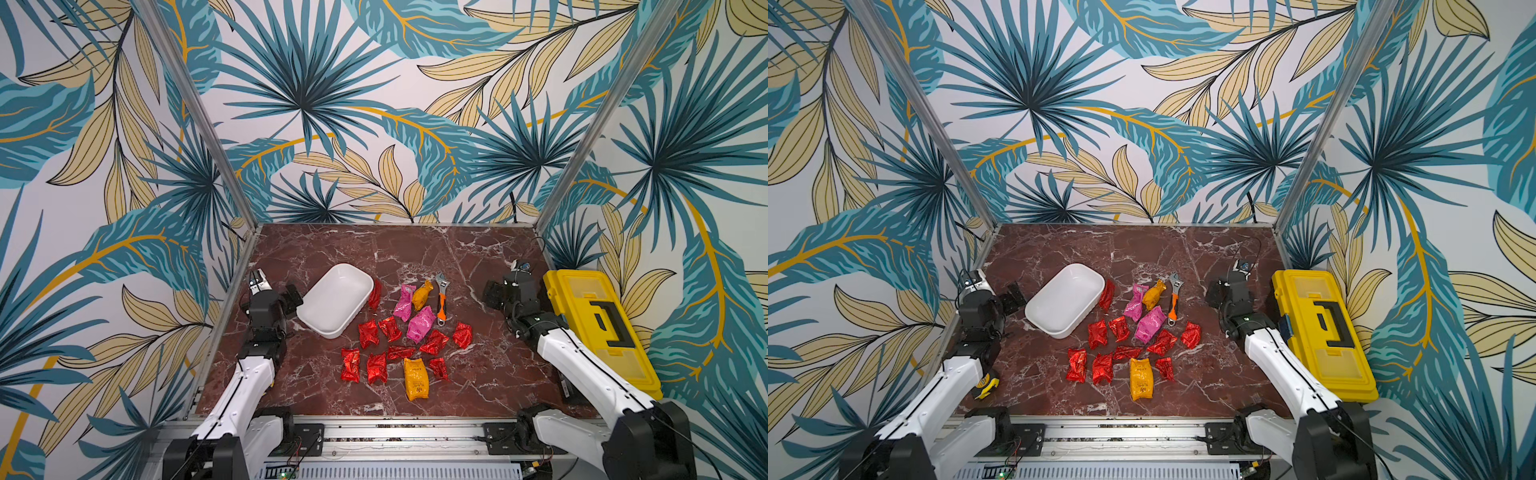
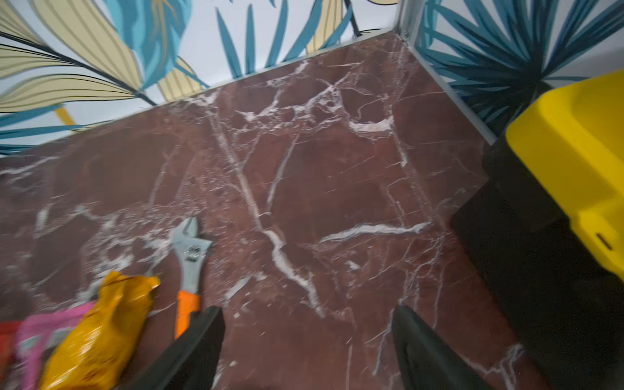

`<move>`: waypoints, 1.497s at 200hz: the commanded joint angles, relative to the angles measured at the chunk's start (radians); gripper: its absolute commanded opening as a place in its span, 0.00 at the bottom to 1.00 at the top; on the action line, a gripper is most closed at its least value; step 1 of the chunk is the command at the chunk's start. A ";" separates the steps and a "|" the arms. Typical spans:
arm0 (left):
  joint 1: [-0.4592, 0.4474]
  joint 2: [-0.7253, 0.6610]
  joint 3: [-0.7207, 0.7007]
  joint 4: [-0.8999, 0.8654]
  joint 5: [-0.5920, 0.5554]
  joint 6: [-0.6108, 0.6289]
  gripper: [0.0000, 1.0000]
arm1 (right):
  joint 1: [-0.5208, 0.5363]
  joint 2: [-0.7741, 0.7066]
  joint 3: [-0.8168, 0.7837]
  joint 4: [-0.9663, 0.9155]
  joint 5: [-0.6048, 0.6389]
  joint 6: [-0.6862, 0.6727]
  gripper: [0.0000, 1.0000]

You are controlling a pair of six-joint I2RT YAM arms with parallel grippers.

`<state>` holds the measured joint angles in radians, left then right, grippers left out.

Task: Take the tea bags out of the storage box
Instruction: Reset both arms

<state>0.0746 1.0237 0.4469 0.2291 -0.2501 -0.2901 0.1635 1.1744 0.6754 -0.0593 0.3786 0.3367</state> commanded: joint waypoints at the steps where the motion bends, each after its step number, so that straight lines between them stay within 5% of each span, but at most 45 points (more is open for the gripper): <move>1: 0.045 0.075 -0.034 0.180 0.073 0.081 1.00 | -0.022 0.038 -0.109 0.390 0.007 -0.190 0.86; 12: 0.067 0.103 -0.048 0.215 0.096 0.086 1.00 | -0.028 0.094 -0.159 0.555 -0.012 -0.254 0.89; 22: 0.081 0.124 -0.061 0.247 0.111 0.084 1.00 | -0.034 0.119 -0.105 0.445 -0.026 -0.262 0.90; 80: 0.090 0.246 -0.105 0.431 0.214 0.129 1.00 | -0.068 0.210 -0.184 0.642 -0.092 -0.304 0.90; 118: 0.089 0.294 -0.107 0.514 0.272 0.148 1.00 | -0.098 0.364 -0.298 1.031 -0.171 -0.342 0.90; 130: 0.086 0.311 -0.108 0.549 0.282 0.149 1.00 | -0.103 0.319 -0.269 0.892 -0.173 -0.310 0.91; 169: 0.042 0.462 -0.114 0.735 0.330 0.206 1.00 | -0.130 0.337 -0.267 0.918 -0.214 -0.302 0.93; 192: -0.016 0.556 -0.133 0.881 0.260 0.254 1.00 | -0.134 0.336 -0.267 0.914 -0.219 -0.297 0.93; 214: -0.018 0.517 -0.112 0.771 0.117 0.204 1.00 | -0.135 0.334 -0.266 0.912 -0.223 -0.297 0.94; 299: -0.031 0.539 -0.064 0.717 0.263 0.275 1.00 | -0.136 0.334 -0.266 0.909 -0.224 -0.296 0.97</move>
<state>0.0490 1.5600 0.3473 0.9684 -0.0177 -0.0441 0.0315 1.5177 0.4088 0.8333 0.1627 0.0334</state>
